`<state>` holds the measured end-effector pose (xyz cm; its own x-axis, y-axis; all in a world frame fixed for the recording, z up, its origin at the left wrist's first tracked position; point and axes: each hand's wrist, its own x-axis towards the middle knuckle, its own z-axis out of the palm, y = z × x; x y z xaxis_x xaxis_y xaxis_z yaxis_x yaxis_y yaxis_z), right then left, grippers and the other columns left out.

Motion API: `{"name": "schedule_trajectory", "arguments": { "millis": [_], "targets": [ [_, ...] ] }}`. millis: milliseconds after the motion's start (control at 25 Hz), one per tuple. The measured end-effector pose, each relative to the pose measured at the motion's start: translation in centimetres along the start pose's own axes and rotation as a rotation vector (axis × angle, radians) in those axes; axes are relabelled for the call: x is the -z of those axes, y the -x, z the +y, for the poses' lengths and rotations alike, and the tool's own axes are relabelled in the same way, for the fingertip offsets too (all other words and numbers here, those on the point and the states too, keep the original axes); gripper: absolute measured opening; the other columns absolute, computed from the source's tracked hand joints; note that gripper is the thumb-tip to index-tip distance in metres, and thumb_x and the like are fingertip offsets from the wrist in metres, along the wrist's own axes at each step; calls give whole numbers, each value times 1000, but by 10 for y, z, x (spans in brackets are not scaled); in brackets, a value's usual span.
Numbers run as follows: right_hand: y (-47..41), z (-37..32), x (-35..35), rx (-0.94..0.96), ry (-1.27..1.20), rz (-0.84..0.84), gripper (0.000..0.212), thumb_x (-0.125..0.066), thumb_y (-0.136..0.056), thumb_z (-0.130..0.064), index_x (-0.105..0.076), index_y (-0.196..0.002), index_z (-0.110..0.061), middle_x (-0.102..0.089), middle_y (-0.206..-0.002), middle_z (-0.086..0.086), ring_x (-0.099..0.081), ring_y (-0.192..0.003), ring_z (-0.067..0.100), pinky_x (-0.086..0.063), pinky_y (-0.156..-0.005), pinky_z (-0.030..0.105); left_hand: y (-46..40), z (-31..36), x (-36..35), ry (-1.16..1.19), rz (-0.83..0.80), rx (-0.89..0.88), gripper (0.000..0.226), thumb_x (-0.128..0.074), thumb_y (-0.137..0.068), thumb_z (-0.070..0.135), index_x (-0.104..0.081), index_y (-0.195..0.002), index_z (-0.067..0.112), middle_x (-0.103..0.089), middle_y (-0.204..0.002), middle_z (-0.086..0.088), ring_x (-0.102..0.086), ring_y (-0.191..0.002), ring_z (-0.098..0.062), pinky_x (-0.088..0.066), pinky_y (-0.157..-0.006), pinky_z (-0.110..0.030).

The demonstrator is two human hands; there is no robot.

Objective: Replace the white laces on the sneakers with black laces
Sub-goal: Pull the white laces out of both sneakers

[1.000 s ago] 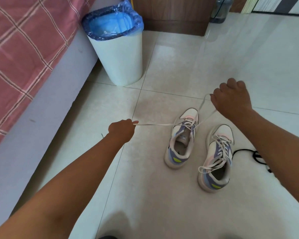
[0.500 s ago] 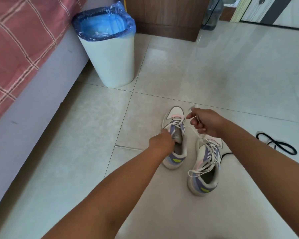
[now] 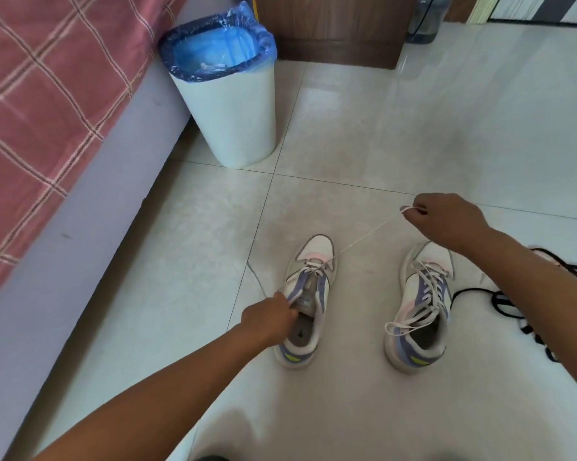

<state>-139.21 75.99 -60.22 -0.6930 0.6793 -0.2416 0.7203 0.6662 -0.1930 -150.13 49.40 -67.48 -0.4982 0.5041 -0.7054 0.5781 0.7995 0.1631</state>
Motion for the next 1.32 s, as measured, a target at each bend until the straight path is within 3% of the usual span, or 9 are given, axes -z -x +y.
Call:
{"name": "schedule_trajectory", "arguments": {
  "millis": [120, 320, 480, 600, 680, 840, 1000, 1160, 1320],
  "targets": [
    [3, -23, -16, 119, -68, -203, 33, -44, -96, -39, -57, -80, -13, -55, -80, 1, -52, -81, 23, -37, -67, 31, 16, -3, -6, 19, -48, -13, 37, -33, -99, 34, -44, -122, 8, -59, -118, -10, -58, -104, -25, -37, -75, -29],
    [11, -68, -16, 219, -469, -182, 35, -45, -97, -36, -66, -80, -15, -56, -69, -9, -50, -63, 12, -37, -58, 24, 31, -23, 20, -35, -327, -60, 52, -53, -90, 50, -52, -122, 9, -61, -112, -7, -59, -93, -19, -44, -76, -28],
    [22, -111, 20, 251, -759, -350, 25, -50, -95, -28, -66, -80, -15, -56, -66, -1, -43, -51, 10, -37, -54, 25, 24, -32, 97, -307, 174, 12, 30, -50, -95, 37, -58, -114, 14, -59, -121, -7, -55, -112, -26, -40, -83, -32],
    [46, -139, 42, 414, -643, -705, 19, -55, -93, -23, -68, -92, -9, -58, -67, 1, -44, -51, 8, -39, -52, 23, 18, -19, 150, 168, 494, -84, 27, -50, -96, 35, -63, -92, 12, -62, -87, -5, -59, -84, -22, -39, -64, -26],
    [62, -156, 48, 521, -598, -815, 22, -57, -92, -24, -67, -100, -6, -63, -75, 3, -52, -59, 11, -46, -57, 22, 25, 4, 167, 567, 394, -303, 23, -56, -93, 31, -64, -83, 13, -62, -72, 0, -59, -64, -9, -45, -59, -20],
    [61, -159, 47, 575, -482, -603, 28, -54, -93, -34, -68, -110, -16, -67, -113, 6, -62, -106, 20, -49, -95, 36, 30, 33, 163, 774, 176, -573, 18, -52, -95, 27, -64, -107, 19, -67, -101, 3, -64, -92, -7, -50, -83, -19],
    [43, -123, 14, 429, -273, -444, 27, -51, -95, -28, -65, -114, -15, -64, -116, 0, -58, -102, 17, -45, -86, 28, -1, 10, 126, 682, 247, -380, 23, -47, -98, 18, -60, -113, 6, -64, -99, -5, -59, -82, -14, -45, -69, -25],
    [39, -94, -67, 295, -37, -518, 32, -49, -93, -18, -52, -124, -12, -55, -126, 10, -52, -112, 25, -39, -88, 30, -23, -1, 43, 270, 62, -261, 29, -57, -92, 25, -55, -115, 8, -57, -120, -10, -56, -100, -21, -43, -80, -28],
    [34, -88, -104, 222, -140, -447, 35, -50, -93, -16, -43, -127, -17, -49, -123, 13, -53, -106, 30, -42, -88, 37, -33, 0, 19, 317, 173, -215, 37, -64, -87, 33, -48, -115, 15, -49, -120, -9, -55, -103, -25, -47, -87, -36]
  ]
}}
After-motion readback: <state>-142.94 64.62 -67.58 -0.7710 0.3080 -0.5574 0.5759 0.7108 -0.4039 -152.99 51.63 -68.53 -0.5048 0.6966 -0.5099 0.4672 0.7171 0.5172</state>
